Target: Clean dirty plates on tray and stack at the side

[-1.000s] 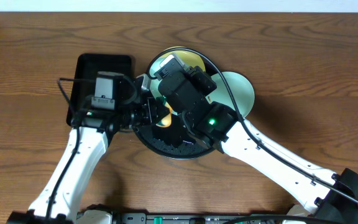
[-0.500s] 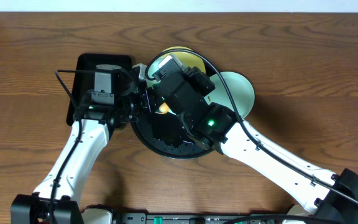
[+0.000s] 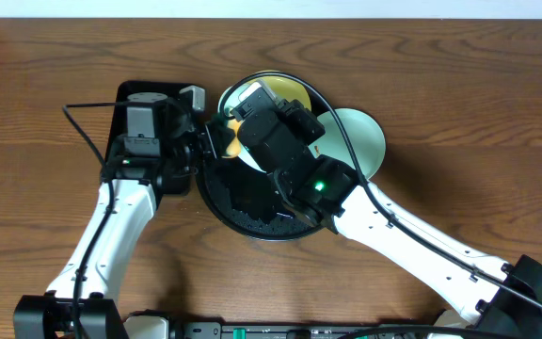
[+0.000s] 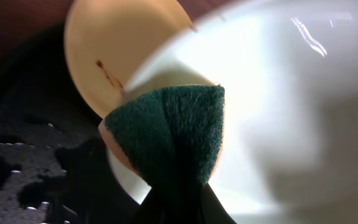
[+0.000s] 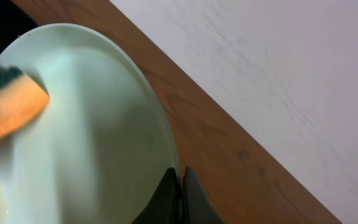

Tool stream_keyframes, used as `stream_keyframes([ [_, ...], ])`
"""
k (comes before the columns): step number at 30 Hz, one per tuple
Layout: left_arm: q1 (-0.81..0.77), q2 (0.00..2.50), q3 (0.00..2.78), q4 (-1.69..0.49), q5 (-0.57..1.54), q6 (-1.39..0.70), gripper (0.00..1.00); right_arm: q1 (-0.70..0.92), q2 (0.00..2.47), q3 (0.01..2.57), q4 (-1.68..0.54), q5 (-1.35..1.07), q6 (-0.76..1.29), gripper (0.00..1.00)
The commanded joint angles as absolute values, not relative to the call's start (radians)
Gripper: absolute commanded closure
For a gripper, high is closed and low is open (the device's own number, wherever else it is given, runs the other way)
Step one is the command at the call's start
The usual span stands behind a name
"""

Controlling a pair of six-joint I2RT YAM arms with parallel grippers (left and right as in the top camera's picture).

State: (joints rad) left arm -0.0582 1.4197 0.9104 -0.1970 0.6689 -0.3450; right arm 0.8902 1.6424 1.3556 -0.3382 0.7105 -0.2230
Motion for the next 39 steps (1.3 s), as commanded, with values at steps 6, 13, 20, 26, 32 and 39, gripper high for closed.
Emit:
stream_keyframes([
  [6,-0.028,1.423,0.932,-0.139,0.662,-0.362,0.93,0.904,1.638,1.369,-0.332,0.720,-0.202,0.99],
  [13,-0.028,1.423,0.932,-0.060,0.666,-0.426,0.92,0.905,1.638,1.369,-0.333,0.716,-0.202,0.99],
  [20,-0.025,1.423,0.932,0.028,0.665,-0.429,0.93,0.907,1.638,1.369,-0.333,0.705,-0.202,0.99],
  [26,0.068,1.423,0.932,0.078,0.664,-0.430,0.93,0.911,1.638,1.369,-0.347,0.705,-0.202,0.99],
  [32,0.234,1.423,0.932,0.003,0.665,-0.508,0.92,0.911,1.638,1.369,-0.392,0.706,-0.188,0.99],
  [39,0.316,1.423,0.932,-0.209,0.625,-0.485,0.93,0.911,1.638,1.368,-0.477,0.702,-0.128,0.99],
])
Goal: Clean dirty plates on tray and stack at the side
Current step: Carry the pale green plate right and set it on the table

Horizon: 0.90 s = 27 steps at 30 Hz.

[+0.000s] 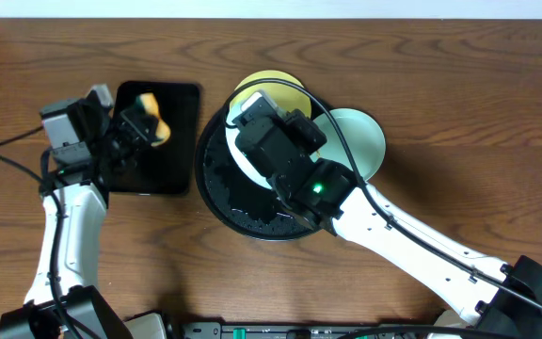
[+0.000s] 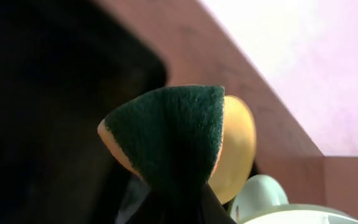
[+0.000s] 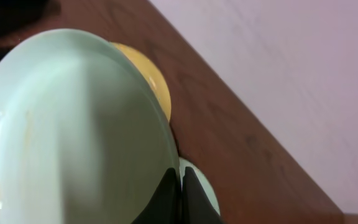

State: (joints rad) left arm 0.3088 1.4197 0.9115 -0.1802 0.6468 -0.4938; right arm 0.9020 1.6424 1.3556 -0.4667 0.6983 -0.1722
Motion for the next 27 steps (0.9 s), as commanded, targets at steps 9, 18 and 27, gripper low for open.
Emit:
stream_keyframes([
  [9,0.316,1.423,0.932,-0.341,0.611,-0.448,0.92,0.942,1.638,1.367,-0.471,0.815,-0.243,0.99],
  [18,0.316,1.423,0.932,-0.362,0.601,-0.439,0.92,0.952,1.638,1.367,-0.461,0.832,-0.186,0.99],
  [27,0.316,1.423,0.932,-0.366,0.601,-0.411,0.93,0.503,1.625,1.567,-0.684,0.119,0.115,0.99],
])
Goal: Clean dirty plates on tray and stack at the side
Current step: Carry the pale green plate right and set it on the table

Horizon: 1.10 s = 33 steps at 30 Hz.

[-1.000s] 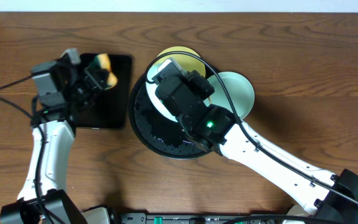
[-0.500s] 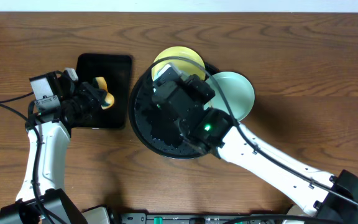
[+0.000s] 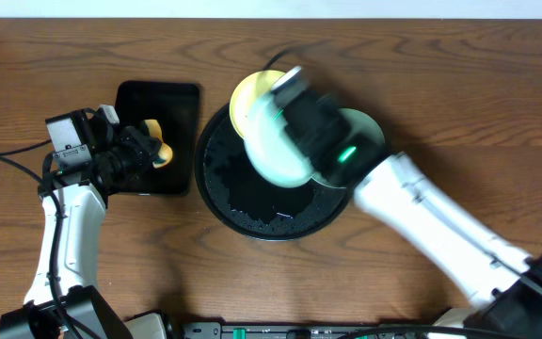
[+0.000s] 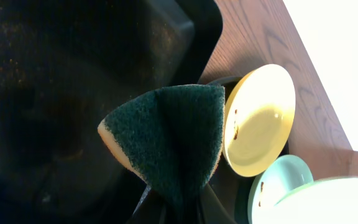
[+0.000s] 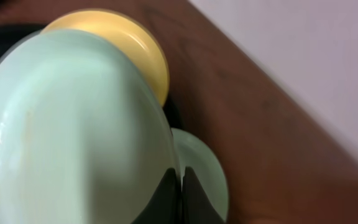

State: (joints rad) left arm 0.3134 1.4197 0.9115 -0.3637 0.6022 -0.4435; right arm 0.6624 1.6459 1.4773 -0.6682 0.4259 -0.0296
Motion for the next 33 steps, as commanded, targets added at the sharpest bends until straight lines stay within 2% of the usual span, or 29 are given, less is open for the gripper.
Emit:
stream_keyframes([
  [1,0.316,1.423,0.932,-0.366,0.601,-0.412,0.93,0.430,1.625,1.584,-0.694,0.051,0.133,0.99],
  [5,0.315,1.423,0.932,-0.367,0.601,-0.412,0.93,0.128,1.631,1.594,-0.720,-0.147,0.168,0.99],
  [9,0.311,1.423,0.932,-0.366,0.601,-0.398,0.93,-0.133,1.665,1.588,-0.783,-0.212,0.167,0.99],
  [14,0.309,1.423,0.932,-0.365,0.601,-0.397,0.92,-0.338,1.727,1.544,-0.796,-0.260,0.100,0.99],
  [21,0.309,1.423,0.932,-0.366,0.601,-0.396,0.92,-0.444,1.901,1.532,-0.754,-0.287,0.050,0.99],
  [29,0.309,1.423,0.932,-0.366,0.600,-0.374,0.93,-0.481,2.056,1.532,-0.720,-0.229,0.035,0.98],
  [31,0.309,1.423,0.932,-0.366,0.600,-0.373,0.92,-0.482,2.069,1.532,-0.718,-0.197,0.029,0.94],
  [33,0.309,1.423,0.932,-0.366,0.600,-0.356,0.93,-0.482,2.069,1.533,-0.720,-0.195,-0.010,0.78],
])
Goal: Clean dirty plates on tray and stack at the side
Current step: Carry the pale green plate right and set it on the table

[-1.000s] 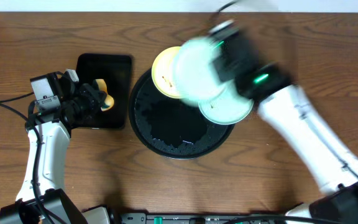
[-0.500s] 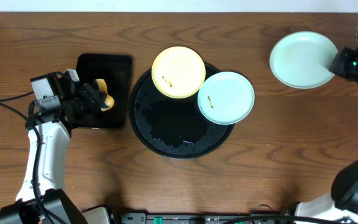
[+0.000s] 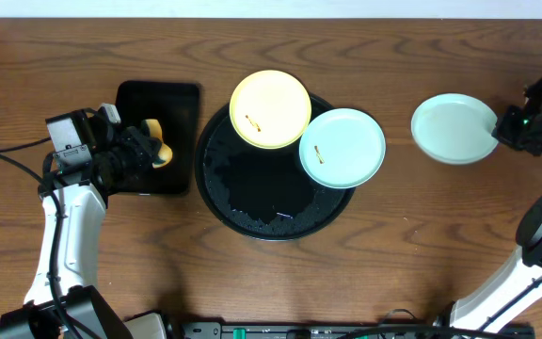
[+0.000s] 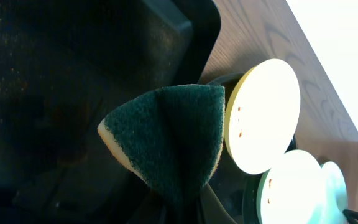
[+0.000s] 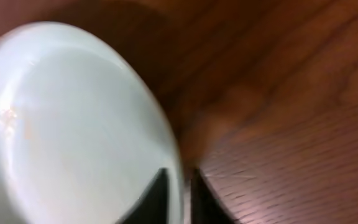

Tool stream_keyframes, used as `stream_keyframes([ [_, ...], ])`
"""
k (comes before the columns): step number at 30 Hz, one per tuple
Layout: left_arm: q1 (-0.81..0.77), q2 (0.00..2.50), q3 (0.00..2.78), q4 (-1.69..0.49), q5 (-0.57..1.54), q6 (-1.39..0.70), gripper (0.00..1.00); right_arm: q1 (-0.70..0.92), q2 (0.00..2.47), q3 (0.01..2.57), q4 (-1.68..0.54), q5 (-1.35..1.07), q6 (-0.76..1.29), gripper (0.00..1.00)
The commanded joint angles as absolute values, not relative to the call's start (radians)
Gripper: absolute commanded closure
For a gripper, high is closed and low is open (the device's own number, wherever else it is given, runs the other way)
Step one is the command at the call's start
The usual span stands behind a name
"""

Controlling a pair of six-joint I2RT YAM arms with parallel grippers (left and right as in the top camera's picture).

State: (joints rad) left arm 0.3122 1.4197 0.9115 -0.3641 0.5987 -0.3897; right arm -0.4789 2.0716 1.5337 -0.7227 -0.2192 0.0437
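A yellow plate point(image 3: 271, 108) with a brown smear and a pale green plate point(image 3: 343, 148) with a smear lie on the round black tray point(image 3: 243, 202). Both also show in the left wrist view, the yellow plate point(image 4: 263, 118) and the green plate point(image 4: 291, 190). A third pale green plate point(image 3: 452, 129) lies on the table at the far right. My right gripper point(image 3: 514, 127) is at its right rim, its fingers astride the edge and slightly apart point(image 5: 178, 177). My left gripper point(image 3: 139, 148) is shut on a green and orange sponge point(image 4: 166, 137) over the square black tray point(image 3: 172, 99).
The square black tray point(image 4: 73, 62) sits left of the round one, almost touching it. Brown wooden table point(image 3: 440, 235) lies all around. The right arm reaches in from the right edge of the overhead view.
My right gripper has moved from above the round tray to the far right. The pale green plate it held now lies on the table, and its fingers stand wider apart. The left arm has not moved.
At first my left gripper pressed the sponge on the plate that my right gripper held over the round tray. Then the left arm was over the square tray with the sponge. The right gripper kept the plate lifted, and now that plate rests on the table at the right.
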Motion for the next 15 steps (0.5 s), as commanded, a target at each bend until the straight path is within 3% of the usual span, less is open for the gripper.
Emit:
stream_keyframes([
  [1,0.309,1.423,0.932,-0.366,0.600,-0.347,0.92,-0.482,2.064,1.541,-0.730,-0.200,-0.032,0.72],
  [6,0.309,1.423,0.932,-0.366,0.596,-0.332,0.92,-0.467,2.004,1.599,-0.779,-0.341,-0.120,0.47],
  [11,0.309,1.423,0.932,-0.366,0.592,-0.308,0.92,-0.414,1.889,1.626,-0.849,-0.573,-0.223,0.32],
  [13,0.309,1.423,0.932,-0.366,0.592,-0.307,0.92,-0.372,1.854,1.626,-0.880,-0.574,-0.223,0.31],
  [15,0.308,1.423,0.932,-0.366,0.592,-0.307,0.92,-0.325,1.835,1.626,-0.923,-0.568,-0.242,0.36],
])
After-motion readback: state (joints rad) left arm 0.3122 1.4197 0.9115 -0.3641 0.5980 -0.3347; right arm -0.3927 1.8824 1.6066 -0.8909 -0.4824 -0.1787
